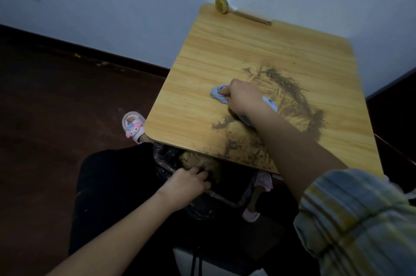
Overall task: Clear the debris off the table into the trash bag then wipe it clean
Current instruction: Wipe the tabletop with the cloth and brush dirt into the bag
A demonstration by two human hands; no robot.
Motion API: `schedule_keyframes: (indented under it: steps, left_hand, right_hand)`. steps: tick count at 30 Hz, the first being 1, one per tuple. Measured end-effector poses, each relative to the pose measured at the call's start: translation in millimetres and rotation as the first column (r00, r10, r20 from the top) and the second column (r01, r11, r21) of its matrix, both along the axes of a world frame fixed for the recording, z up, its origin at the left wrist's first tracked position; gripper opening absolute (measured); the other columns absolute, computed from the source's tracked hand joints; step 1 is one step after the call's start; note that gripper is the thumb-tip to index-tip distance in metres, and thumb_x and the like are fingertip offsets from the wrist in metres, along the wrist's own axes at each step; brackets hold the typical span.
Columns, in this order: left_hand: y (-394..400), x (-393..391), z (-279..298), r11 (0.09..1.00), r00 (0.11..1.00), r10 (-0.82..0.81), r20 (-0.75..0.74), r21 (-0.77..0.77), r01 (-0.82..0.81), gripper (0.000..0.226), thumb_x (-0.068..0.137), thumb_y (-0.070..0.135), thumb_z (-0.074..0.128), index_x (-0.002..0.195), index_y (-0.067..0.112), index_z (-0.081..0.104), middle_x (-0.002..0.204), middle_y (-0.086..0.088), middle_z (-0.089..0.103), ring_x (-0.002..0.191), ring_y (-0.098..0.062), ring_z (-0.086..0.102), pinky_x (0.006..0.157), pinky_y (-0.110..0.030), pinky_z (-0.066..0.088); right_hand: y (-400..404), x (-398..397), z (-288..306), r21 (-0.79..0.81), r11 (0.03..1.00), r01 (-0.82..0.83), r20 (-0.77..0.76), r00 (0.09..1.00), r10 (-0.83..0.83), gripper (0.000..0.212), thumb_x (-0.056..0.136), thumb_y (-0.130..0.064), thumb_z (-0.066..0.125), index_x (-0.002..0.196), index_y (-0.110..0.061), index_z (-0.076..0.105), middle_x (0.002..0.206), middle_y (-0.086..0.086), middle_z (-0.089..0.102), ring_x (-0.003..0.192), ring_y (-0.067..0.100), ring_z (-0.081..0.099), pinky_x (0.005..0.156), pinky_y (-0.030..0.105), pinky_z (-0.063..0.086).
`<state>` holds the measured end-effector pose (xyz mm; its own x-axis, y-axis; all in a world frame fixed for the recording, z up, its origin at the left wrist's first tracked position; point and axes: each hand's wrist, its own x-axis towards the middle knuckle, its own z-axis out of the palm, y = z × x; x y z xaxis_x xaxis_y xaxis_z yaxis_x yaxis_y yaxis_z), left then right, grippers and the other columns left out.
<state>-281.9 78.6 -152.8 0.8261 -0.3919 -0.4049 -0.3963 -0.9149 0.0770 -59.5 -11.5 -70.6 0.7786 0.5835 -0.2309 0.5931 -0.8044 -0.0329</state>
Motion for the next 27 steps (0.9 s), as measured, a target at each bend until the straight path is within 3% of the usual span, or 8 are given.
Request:
schedule_keyframes:
  steps: [2, 6, 9, 12, 17, 22, 25, 27]
  left_hand:
    - [-1, 1, -1, 1.000, 1.000, 0.002, 0.001, -0.003, -0.002, 0.036, 0.096, 0.010, 0.041, 0.130, 0.021, 0.048, 0.132, -0.004, 0.045, 0.116, -0.027, 0.046, 0.075, -0.040, 0.048]
    - [-2, 0, -2, 1.000, 1.000, 0.004, 0.013, -0.009, -0.004, 0.035, 0.096, 0.011, 0.040, 0.128, 0.022, 0.049, 0.128, -0.003, 0.047, 0.114, -0.027, 0.046, 0.072, -0.039, 0.047]
    - [-3, -2, -4, 1.000, 1.000, 0.004, 0.020, -0.009, -0.004, 0.034, 0.095, 0.011, 0.040, 0.126, 0.023, 0.049, 0.127, -0.003, 0.047, 0.114, -0.027, 0.046, 0.070, -0.038, 0.045]
    - [-6, -4, -5, 1.000, 1.000, 0.003, 0.021, -0.018, -0.003, 0.034, 0.095, 0.012, 0.040, 0.126, 0.023, 0.050, 0.127, -0.003, 0.047, 0.114, -0.026, 0.047, 0.071, -0.038, 0.046]
    - [-9, -6, -5, 1.000, 0.999, -0.010, 0.032, -0.013, 0.011, 0.034, 0.095, 0.011, 0.041, 0.126, 0.023, 0.049, 0.128, -0.003, 0.047, 0.114, -0.026, 0.047, 0.070, -0.037, 0.046]
    - [-12, -5, -3, 1.000, 0.999, -0.020, 0.042, 0.005, 0.020, 0.035, 0.096, 0.011, 0.041, 0.127, 0.023, 0.049, 0.130, -0.003, 0.046, 0.114, -0.026, 0.047, 0.070, -0.037, 0.046]
    - [-13, -5, -1, 1.000, 0.999, -0.027, 0.045, 0.012, 0.026, 0.034, 0.095, 0.012, 0.042, 0.127, 0.023, 0.049, 0.130, -0.003, 0.046, 0.114, -0.026, 0.048, 0.069, -0.037, 0.045]
    - [-14, -6, -1, 1.000, 0.999, -0.028, 0.046, 0.004, 0.028, 0.034, 0.095, 0.012, 0.042, 0.126, 0.023, 0.049, 0.129, -0.003, 0.046, 0.114, -0.027, 0.048, 0.068, -0.036, 0.044]
  right_hand:
    - [-1, -1, 0, -0.012, 1.000, -0.024, 0.009, 1.000, 0.024, 0.034, 0.089, 0.001, 0.045, 0.098, -0.025, 0.065, 0.080, 0.008, 0.045, 0.069, 0.028, 0.044, 0.058, 0.032, 0.028]
    - [-7, -8, -1, -0.052, 0.994, -0.100, 0.038, 0.994, 0.102, 0.013, 0.088, 0.002, 0.048, 0.084, -0.008, 0.054, 0.070, 0.009, 0.031, 0.057, 0.021, 0.018, 0.054, 0.032, 0.016]
    - [-15, -22, -3, -0.063, 0.983, -0.174, 0.052, 0.983, 0.178, 0.028, 0.087, -0.001, 0.048, 0.105, -0.011, 0.066, 0.083, 0.018, 0.048, 0.057, 0.029, 0.031, 0.051, 0.028, 0.014]
    - [-27, -37, -4, -0.072, 0.967, -0.246, 0.079, 0.965, 0.252, 0.013, 0.085, 0.000, 0.050, 0.078, -0.010, 0.052, 0.073, 0.002, 0.028, 0.055, 0.020, 0.018, 0.050, 0.028, 0.012]
    - [-46, -61, -3, -0.086, 0.931, -0.355, 0.071, 0.930, 0.361, 0.028, 0.089, -0.009, 0.048, 0.106, -0.022, 0.065, 0.095, 0.005, 0.051, 0.080, 0.028, 0.055, 0.048, 0.028, 0.013]
    - [-55, -74, 0, -0.096, 0.918, -0.385, 0.047, 0.919, 0.391, 0.030, 0.090, -0.012, 0.048, 0.108, -0.028, 0.066, 0.102, 0.002, 0.055, 0.084, 0.026, 0.057, 0.047, 0.029, 0.020]
    - [-54, -68, 6, -0.028, 0.945, -0.327, 0.054, 0.943, 0.328, 0.030, 0.090, -0.018, 0.050, 0.112, -0.031, 0.065, 0.107, 0.000, 0.058, 0.094, 0.026, 0.059, 0.064, 0.034, 0.045]
    - [-56, -58, 11, 0.054, 0.970, -0.237, 0.060, 0.970, 0.234, 0.034, 0.092, -0.018, 0.050, 0.117, -0.034, 0.065, 0.108, 0.002, 0.057, 0.097, 0.028, 0.057, 0.070, 0.034, 0.046]
